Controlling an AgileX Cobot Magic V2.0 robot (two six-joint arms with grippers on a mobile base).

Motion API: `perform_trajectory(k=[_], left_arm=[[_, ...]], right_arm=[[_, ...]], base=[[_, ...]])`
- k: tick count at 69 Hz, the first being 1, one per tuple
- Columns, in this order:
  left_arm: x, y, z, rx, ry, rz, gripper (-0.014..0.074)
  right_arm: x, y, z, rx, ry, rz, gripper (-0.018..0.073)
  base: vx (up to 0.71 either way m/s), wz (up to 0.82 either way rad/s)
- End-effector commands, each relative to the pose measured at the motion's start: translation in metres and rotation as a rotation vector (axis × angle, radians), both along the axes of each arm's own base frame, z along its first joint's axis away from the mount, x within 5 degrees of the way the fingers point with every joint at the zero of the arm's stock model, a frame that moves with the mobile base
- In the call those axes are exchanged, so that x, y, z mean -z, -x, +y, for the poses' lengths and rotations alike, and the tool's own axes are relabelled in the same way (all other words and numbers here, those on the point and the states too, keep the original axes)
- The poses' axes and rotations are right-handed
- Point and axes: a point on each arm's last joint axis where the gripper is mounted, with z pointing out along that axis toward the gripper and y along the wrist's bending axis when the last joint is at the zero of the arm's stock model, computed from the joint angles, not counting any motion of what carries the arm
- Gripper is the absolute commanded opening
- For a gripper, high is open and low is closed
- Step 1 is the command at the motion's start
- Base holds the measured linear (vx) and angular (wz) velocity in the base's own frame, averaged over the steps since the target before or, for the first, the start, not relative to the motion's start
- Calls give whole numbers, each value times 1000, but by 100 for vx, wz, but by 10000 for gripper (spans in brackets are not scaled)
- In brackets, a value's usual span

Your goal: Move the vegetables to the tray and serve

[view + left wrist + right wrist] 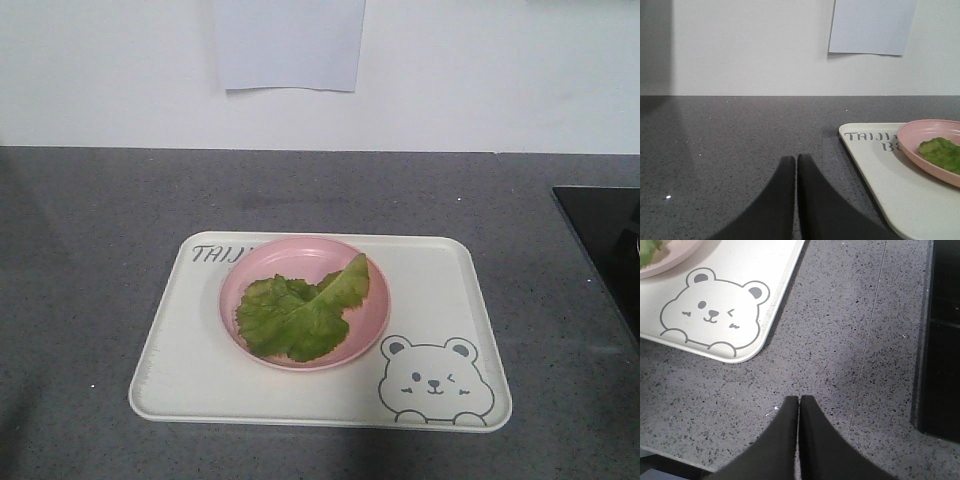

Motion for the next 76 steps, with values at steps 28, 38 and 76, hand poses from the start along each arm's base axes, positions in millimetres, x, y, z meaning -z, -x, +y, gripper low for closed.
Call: perform_trajectory(k=[28, 38, 76], left_arm=[[-4, 0, 0, -4, -63, -134, -7], [-4, 0, 0, -4, -48, -131, -7], [-3, 0, 4, -77, -52, -124, -7]], right_arm=[[-11, -4, 0, 0, -5, -73, -10], [-11, -4, 0, 0, -5, -73, -10], [-11, -4, 0, 0, -5, -73, -10]], base=[[0, 0], [0, 0], [0, 0]])
